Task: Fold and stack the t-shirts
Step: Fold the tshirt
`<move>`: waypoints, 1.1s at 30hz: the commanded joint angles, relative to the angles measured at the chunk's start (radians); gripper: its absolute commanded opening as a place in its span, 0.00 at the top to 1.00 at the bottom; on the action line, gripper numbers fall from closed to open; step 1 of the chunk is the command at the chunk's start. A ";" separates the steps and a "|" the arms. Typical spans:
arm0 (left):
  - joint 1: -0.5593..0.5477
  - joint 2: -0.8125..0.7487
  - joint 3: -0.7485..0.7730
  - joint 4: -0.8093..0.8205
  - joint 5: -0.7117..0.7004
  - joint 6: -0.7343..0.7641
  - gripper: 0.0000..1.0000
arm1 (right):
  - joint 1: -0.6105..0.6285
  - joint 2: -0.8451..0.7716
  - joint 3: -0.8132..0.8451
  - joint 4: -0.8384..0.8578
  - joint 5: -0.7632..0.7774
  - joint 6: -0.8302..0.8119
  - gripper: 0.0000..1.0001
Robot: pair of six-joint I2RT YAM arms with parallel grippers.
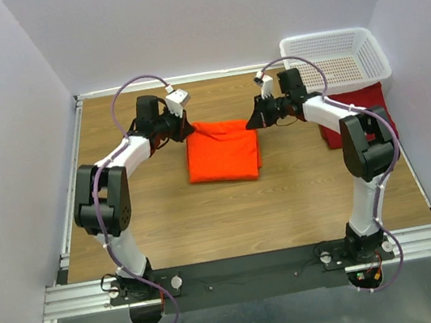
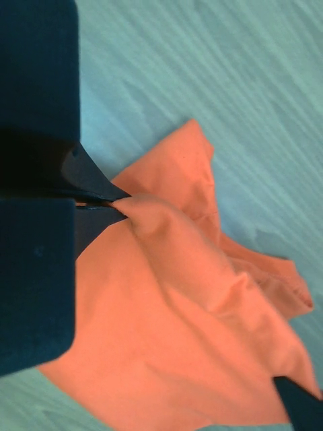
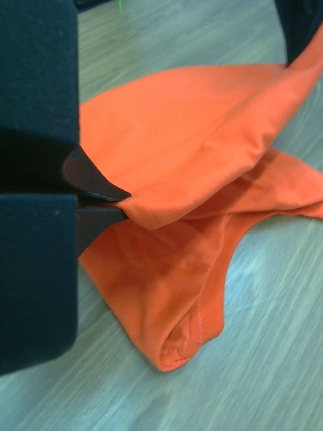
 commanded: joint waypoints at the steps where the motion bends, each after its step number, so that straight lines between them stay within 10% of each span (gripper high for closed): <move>1: -0.012 0.124 0.095 0.011 0.040 -0.002 0.99 | -0.023 0.046 -0.045 0.021 0.087 0.013 0.99; 19: -0.021 0.292 0.210 0.029 0.004 -0.074 0.87 | -0.054 0.110 -0.117 0.170 0.234 0.133 0.99; 33: -0.019 0.105 0.072 0.164 -0.251 -0.259 0.20 | -0.042 -0.110 -0.052 0.155 0.304 0.191 0.34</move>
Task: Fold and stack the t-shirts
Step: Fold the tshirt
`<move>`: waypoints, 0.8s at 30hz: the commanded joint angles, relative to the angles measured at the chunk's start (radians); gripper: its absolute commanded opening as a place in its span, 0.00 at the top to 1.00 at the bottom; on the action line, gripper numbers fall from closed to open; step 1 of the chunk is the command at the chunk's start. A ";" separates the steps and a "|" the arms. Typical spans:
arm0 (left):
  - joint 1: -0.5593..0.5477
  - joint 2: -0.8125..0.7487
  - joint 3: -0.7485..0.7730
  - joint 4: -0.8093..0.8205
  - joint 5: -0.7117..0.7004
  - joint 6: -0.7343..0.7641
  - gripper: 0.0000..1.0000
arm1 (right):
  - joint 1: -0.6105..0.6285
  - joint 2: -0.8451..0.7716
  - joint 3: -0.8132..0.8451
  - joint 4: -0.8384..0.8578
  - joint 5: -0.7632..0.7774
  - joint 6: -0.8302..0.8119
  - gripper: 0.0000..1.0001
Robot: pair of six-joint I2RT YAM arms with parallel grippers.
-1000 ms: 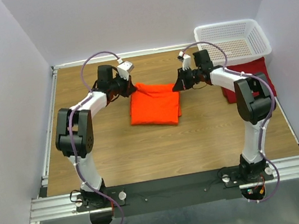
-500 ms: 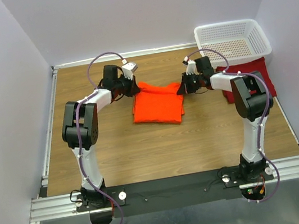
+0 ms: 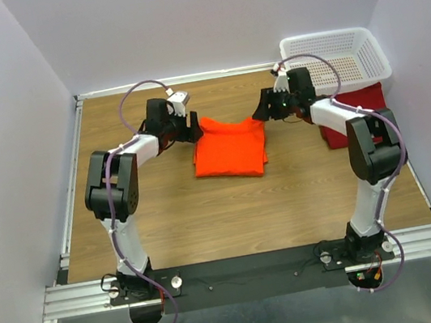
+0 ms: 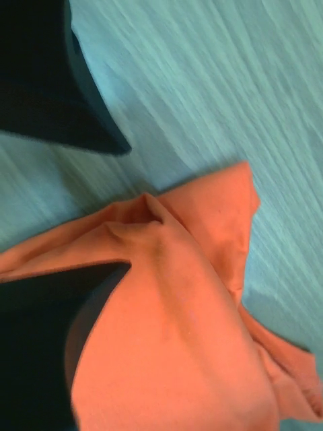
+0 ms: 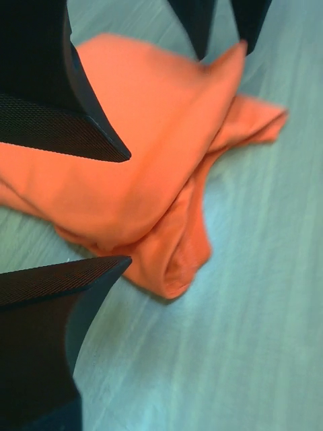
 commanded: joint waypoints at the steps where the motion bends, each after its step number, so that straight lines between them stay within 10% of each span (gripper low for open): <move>1: 0.003 -0.134 -0.048 0.084 -0.133 -0.094 0.10 | 0.007 -0.098 0.041 0.015 0.026 0.029 0.34; 8: 0.000 -0.294 -0.144 0.096 -0.240 -0.142 0.12 | 0.010 -0.065 0.026 0.015 -0.233 0.074 0.36; 13: -0.080 -0.295 -0.122 0.079 -0.117 -0.126 0.43 | 0.010 0.003 0.015 0.015 -0.299 0.060 0.51; 24: -0.109 0.057 0.078 0.021 -0.057 -0.230 0.70 | 0.008 0.174 0.101 0.015 -0.268 0.040 0.58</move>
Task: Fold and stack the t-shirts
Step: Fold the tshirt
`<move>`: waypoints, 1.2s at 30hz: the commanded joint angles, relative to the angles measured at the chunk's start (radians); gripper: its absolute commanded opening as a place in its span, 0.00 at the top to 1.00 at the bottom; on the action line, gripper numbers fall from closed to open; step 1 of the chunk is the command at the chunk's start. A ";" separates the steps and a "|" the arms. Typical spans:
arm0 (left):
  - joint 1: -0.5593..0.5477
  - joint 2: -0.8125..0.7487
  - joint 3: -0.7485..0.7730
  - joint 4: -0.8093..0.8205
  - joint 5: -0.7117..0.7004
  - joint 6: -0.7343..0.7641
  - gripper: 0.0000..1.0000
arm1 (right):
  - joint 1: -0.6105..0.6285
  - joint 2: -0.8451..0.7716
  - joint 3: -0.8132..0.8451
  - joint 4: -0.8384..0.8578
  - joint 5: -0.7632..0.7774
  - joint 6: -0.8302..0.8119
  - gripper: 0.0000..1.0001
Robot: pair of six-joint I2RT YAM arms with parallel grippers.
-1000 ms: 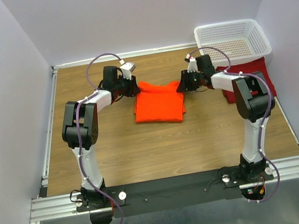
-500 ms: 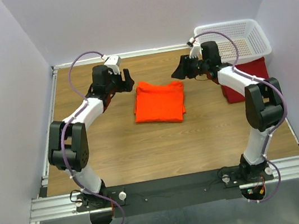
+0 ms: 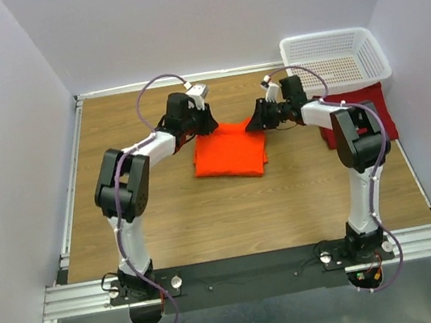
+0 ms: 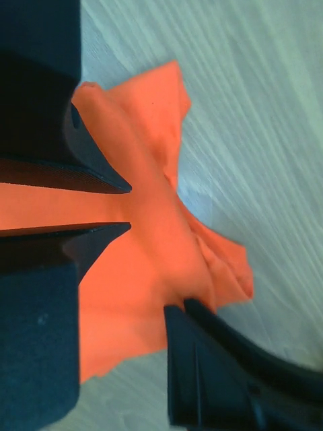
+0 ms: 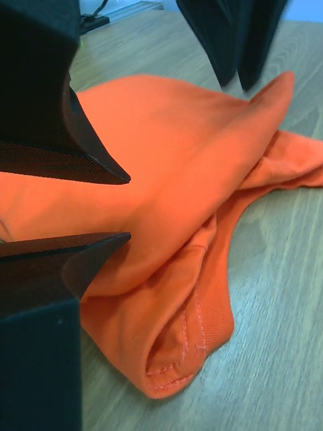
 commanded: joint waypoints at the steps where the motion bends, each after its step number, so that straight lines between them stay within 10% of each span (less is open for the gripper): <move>1: 0.055 0.129 0.080 -0.054 0.009 -0.087 0.70 | -0.001 0.049 0.046 0.000 0.017 -0.022 0.58; 11: 0.109 0.218 0.117 -0.096 -0.019 -0.228 0.67 | -0.016 0.052 0.085 0.000 0.189 0.007 0.50; 18: 0.107 0.007 0.000 -0.048 0.001 -0.285 0.27 | 0.020 -0.072 0.096 -0.028 0.045 0.112 0.47; 23: 0.098 -0.180 -0.124 -0.050 -0.048 -0.283 0.25 | 0.089 -0.161 0.021 -0.025 -0.021 0.170 0.46; 28: 0.059 -0.317 -0.277 -0.050 -0.063 -0.303 0.33 | 0.165 -0.218 -0.147 0.117 -0.129 0.299 0.49; 36: 0.016 -0.245 -0.379 -0.024 -0.066 -0.357 0.73 | 0.177 -0.054 -0.316 0.463 -0.219 0.494 0.64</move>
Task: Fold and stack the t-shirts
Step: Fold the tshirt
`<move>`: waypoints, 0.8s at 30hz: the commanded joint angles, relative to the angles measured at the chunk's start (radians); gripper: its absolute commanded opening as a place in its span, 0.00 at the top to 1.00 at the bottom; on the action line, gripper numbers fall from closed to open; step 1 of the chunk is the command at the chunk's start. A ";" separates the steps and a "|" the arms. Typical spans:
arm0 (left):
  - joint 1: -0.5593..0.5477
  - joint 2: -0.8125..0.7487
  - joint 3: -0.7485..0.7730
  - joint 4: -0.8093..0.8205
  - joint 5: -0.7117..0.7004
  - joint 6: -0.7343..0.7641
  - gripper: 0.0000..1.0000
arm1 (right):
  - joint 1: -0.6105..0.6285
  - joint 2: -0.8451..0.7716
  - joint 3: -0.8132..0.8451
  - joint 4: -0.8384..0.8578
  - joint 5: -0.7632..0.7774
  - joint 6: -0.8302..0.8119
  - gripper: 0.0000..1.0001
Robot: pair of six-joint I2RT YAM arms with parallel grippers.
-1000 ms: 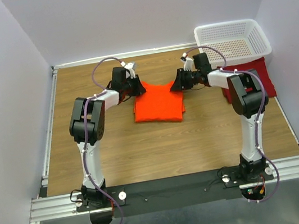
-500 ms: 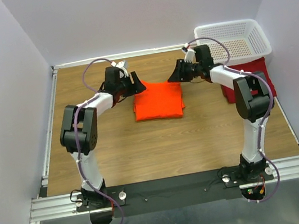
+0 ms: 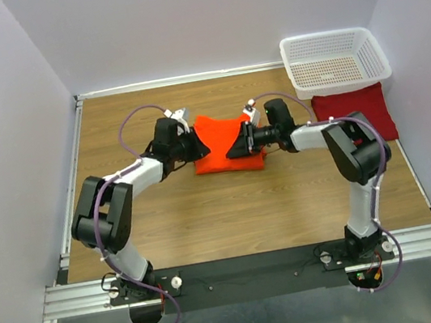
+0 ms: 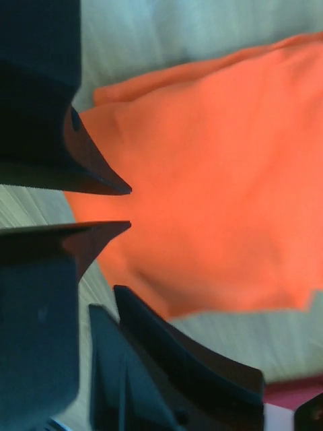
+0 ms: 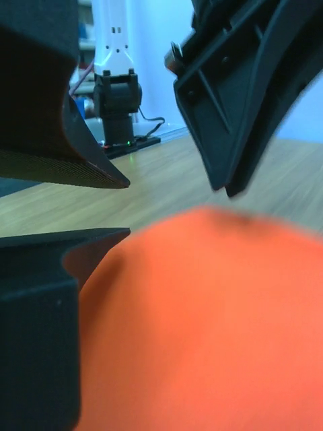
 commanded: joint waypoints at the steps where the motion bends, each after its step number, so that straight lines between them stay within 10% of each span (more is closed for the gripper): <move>1: -0.005 0.059 -0.032 -0.005 -0.049 -0.036 0.79 | -0.006 0.110 -0.044 0.141 -0.050 0.068 0.64; 24: 0.005 -0.078 -0.263 -0.068 -0.132 -0.112 0.90 | -0.071 -0.060 -0.225 -0.063 0.113 -0.067 0.69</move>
